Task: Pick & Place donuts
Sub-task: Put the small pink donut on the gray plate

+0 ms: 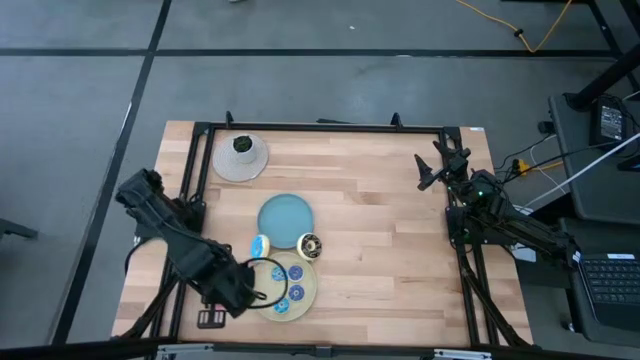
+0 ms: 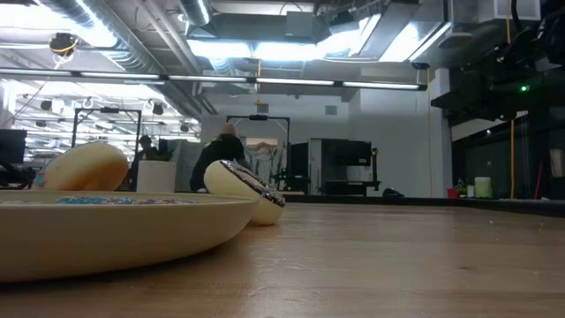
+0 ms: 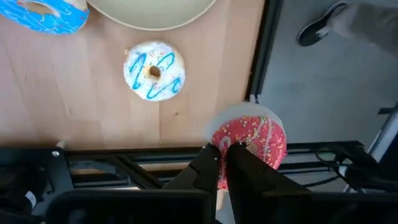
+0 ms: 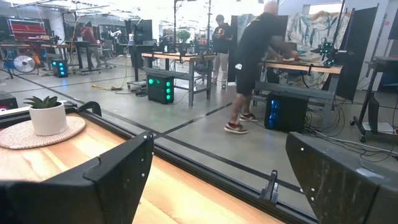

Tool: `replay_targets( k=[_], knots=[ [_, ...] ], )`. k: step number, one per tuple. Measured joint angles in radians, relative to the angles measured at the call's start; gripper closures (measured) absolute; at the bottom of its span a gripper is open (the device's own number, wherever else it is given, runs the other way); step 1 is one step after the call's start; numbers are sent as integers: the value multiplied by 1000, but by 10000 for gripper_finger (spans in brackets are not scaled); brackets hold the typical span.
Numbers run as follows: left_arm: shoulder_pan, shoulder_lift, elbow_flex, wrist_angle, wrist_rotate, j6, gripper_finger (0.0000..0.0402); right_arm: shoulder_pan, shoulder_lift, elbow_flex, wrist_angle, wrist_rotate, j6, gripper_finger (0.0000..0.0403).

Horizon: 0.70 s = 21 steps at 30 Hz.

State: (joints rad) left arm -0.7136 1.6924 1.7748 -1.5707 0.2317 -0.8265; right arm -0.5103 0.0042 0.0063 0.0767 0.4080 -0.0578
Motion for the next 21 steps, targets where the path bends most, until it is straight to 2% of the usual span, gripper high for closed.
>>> replay_targets(
  k=[12,21],
  knots=[
    [83,159,0,95,-30,25,382,0,0,0,0,0,0,38],
    [139,247,0,177,-101,-32,382,0,0,0,0,0,0,38]
  ],
)
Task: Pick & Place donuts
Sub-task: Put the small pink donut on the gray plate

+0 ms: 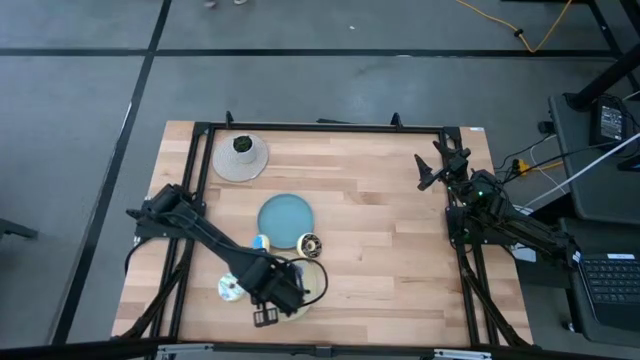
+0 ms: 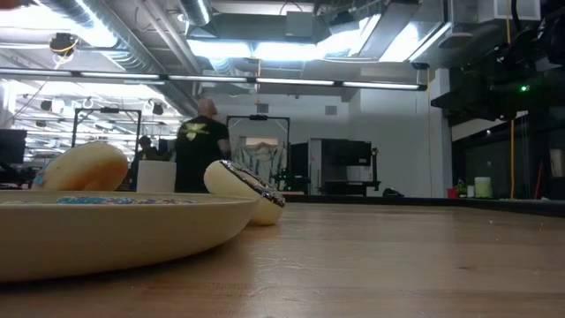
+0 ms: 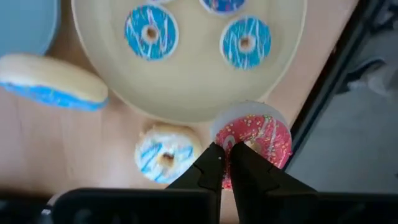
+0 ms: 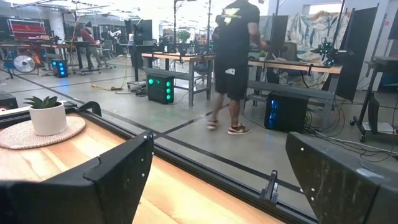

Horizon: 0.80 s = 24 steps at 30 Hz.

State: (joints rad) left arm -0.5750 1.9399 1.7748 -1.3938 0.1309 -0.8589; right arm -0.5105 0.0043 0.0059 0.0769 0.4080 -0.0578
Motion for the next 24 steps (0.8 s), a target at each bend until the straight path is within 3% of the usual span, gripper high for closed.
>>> replay_targets(
  k=[13,24],
  knots=[
    [60,94,-5,47,-70,-187,382,0,0,0,0,0,0,38],
    [69,87,-136,198,-60,-362,382,0,0,0,0,0,0,38]
  ],
)
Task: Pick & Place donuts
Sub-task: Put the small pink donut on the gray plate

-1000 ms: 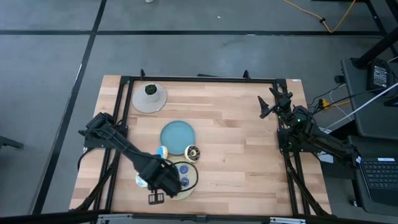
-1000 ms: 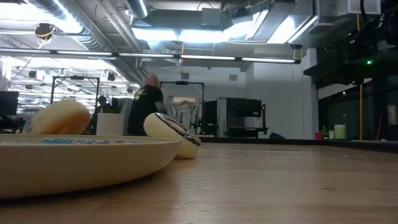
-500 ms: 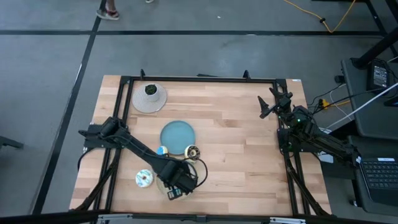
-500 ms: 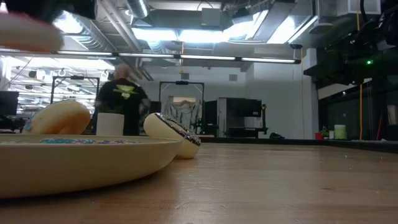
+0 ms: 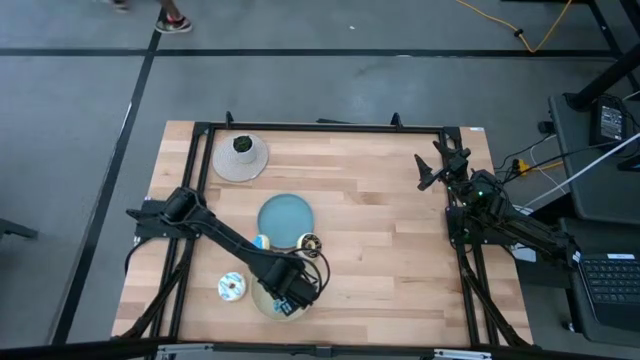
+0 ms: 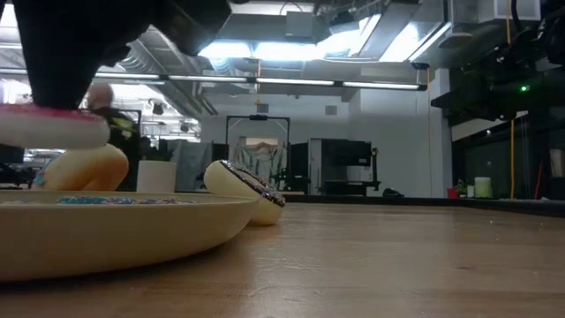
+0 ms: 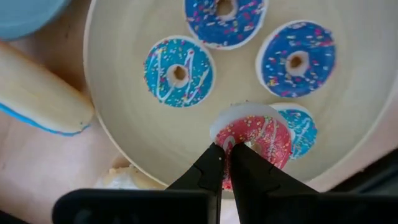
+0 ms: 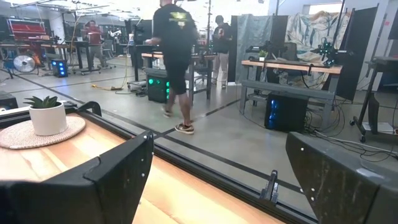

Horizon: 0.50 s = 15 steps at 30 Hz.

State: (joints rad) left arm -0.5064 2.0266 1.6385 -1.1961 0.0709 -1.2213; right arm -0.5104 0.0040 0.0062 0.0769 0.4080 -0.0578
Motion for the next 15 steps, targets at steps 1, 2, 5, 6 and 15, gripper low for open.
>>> replay_targets(
  k=[1,2,5,6,15],
  knots=[
    [0,0,-6,2,0,-11,382,0,0,0,0,0,0,38],
    [0,0,-12,5,0,-23,382,0,0,0,0,0,0,38],
    [0,0,-33,25,0,-66,382,0,0,0,0,0,0,38],
    [-3,-5,-45,36,0,-82,382,0,0,0,0,0,0,38],
    [-28,-70,-146,107,-20,-244,382,0,0,0,0,0,0,38]
  ],
)
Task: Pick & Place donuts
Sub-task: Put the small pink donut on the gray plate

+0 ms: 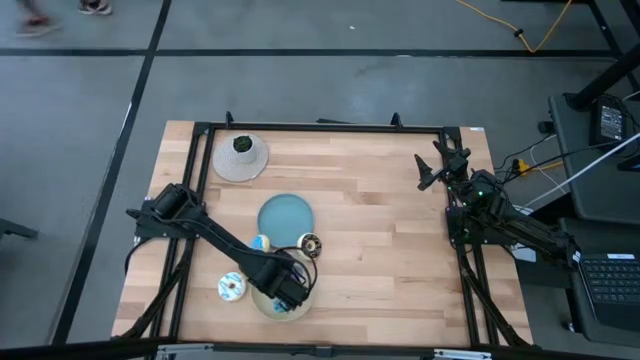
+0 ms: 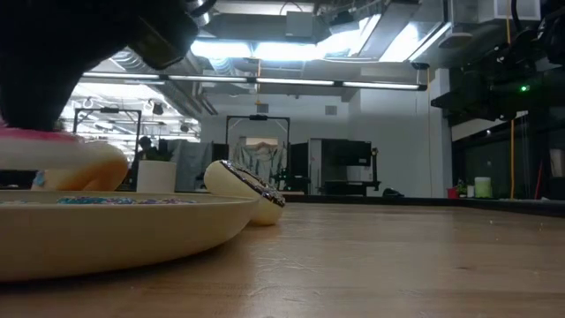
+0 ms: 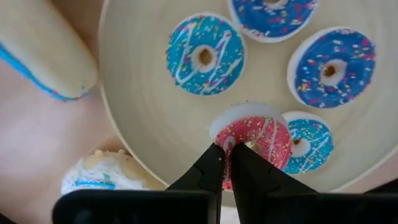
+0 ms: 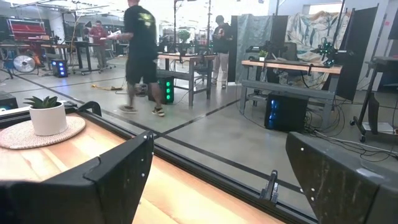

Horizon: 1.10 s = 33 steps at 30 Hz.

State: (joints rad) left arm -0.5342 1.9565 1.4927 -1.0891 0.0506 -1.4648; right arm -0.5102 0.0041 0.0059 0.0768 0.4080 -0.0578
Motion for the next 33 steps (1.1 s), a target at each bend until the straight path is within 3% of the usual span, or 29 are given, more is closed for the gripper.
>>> replay_targets(
  k=[21,33],
  knots=[
    [-30,-15,-149,136,21,-215,382,0,0,0,0,0,0,38],
    [-18,-16,-162,159,39,-203,365,0,0,0,0,0,0,38]
  ],
)
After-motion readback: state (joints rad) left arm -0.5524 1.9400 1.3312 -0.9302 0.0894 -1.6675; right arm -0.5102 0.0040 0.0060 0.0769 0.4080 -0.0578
